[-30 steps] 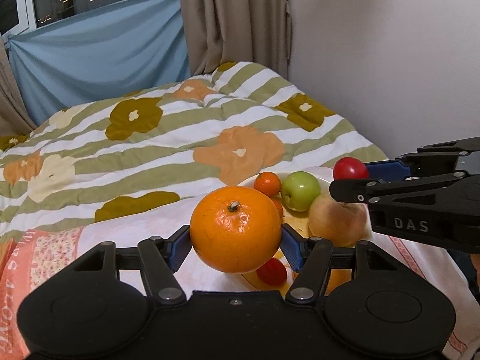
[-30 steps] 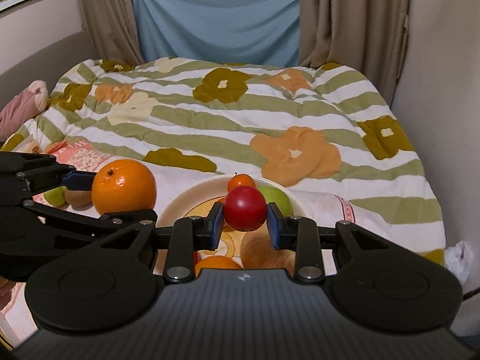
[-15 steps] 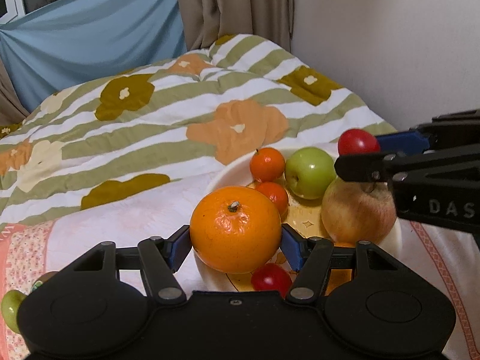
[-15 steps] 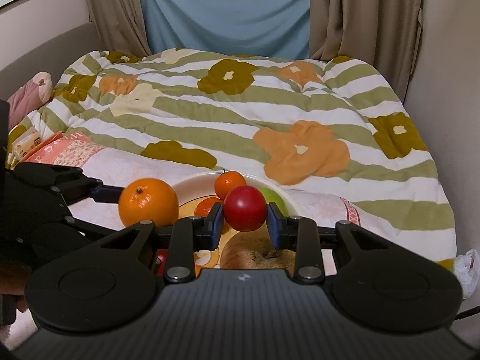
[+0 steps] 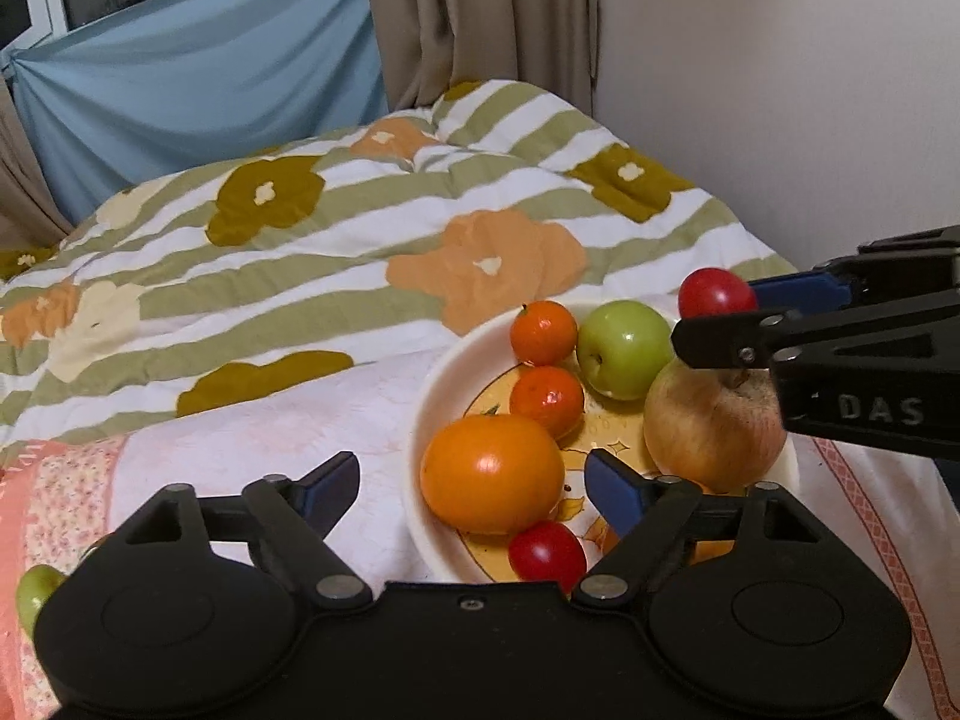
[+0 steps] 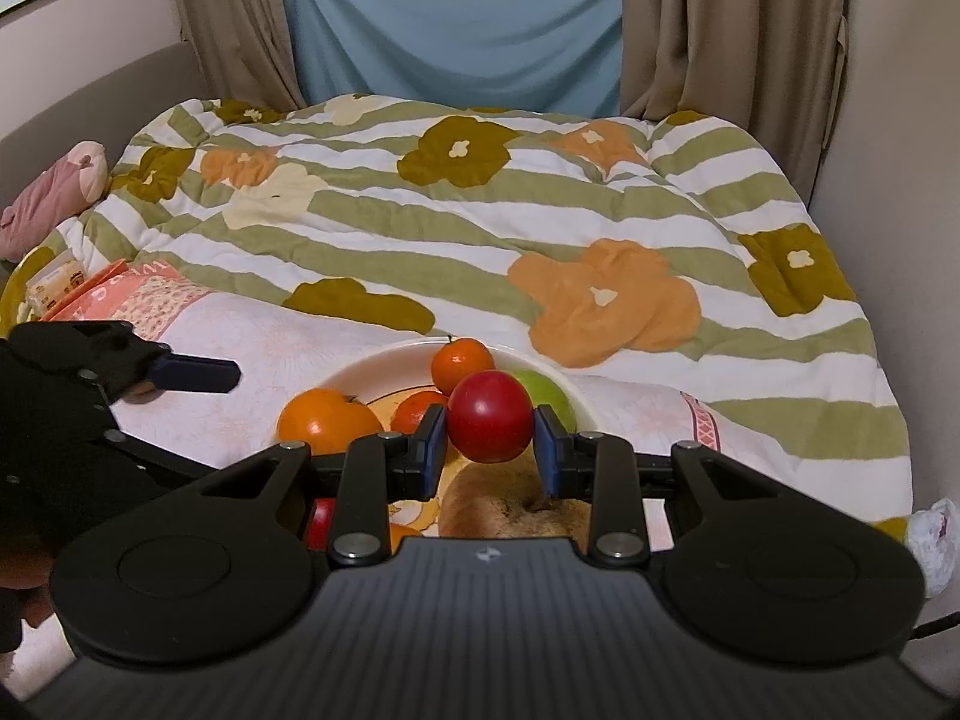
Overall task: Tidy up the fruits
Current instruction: 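Carry the orange and tomato to the bowl and open both tools to drop them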
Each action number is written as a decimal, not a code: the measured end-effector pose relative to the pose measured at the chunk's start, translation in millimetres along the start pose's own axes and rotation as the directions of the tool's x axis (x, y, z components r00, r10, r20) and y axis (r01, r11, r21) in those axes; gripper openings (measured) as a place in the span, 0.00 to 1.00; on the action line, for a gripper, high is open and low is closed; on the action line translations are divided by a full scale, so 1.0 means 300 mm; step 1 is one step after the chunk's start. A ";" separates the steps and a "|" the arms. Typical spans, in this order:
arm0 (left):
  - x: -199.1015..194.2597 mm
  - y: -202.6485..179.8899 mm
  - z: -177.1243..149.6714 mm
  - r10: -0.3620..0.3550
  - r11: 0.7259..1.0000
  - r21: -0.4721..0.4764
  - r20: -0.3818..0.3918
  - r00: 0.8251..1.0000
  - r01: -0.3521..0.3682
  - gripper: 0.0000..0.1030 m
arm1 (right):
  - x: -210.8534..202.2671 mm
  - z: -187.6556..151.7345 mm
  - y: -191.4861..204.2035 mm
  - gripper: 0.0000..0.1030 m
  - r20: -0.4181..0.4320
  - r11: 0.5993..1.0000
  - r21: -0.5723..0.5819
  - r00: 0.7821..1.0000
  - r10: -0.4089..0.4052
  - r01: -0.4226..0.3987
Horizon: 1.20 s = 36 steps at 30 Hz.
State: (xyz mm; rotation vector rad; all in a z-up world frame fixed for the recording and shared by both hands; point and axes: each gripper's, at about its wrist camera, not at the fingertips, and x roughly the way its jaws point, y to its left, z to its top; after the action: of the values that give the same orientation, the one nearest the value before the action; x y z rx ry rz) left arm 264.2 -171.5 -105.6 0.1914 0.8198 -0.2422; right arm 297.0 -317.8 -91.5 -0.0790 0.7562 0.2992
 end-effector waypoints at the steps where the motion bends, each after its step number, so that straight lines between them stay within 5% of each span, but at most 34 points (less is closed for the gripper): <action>1: -0.011 0.003 -0.001 0.002 1.000 -0.003 0.003 1.000 -0.002 0.84 | -0.001 0.001 0.002 0.44 0.000 1.000 -0.003 1.000 0.002 -0.002; 27: -0.115 0.098 -0.076 0.111 0.989 -0.102 -0.007 0.994 -0.111 0.86 | 0.229 0.087 0.133 0.45 -0.046 0.988 -0.094 0.991 0.123 -0.126; 29: -0.112 0.098 -0.079 0.115 0.988 -0.102 -0.013 0.993 -0.116 0.86 | 0.232 0.083 0.137 0.55 -0.042 0.986 -0.096 0.991 0.130 -0.134; 31: -0.111 0.096 -0.081 0.121 0.988 -0.098 -0.017 0.993 -0.122 0.86 | 0.221 0.077 0.138 0.93 -0.034 0.987 -0.091 0.991 0.130 -0.133; 36: -0.131 0.098 -0.089 0.131 0.986 -0.100 -0.013 0.991 -0.131 0.87 | 0.171 0.054 0.133 0.98 -0.002 0.992 -0.077 0.995 0.099 -0.099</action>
State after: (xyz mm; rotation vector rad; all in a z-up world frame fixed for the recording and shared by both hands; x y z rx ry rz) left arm 228.3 -130.9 -92.0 0.1503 0.8203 -0.0761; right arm 331.1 -264.5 -113.5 -0.1137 0.7478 0.4230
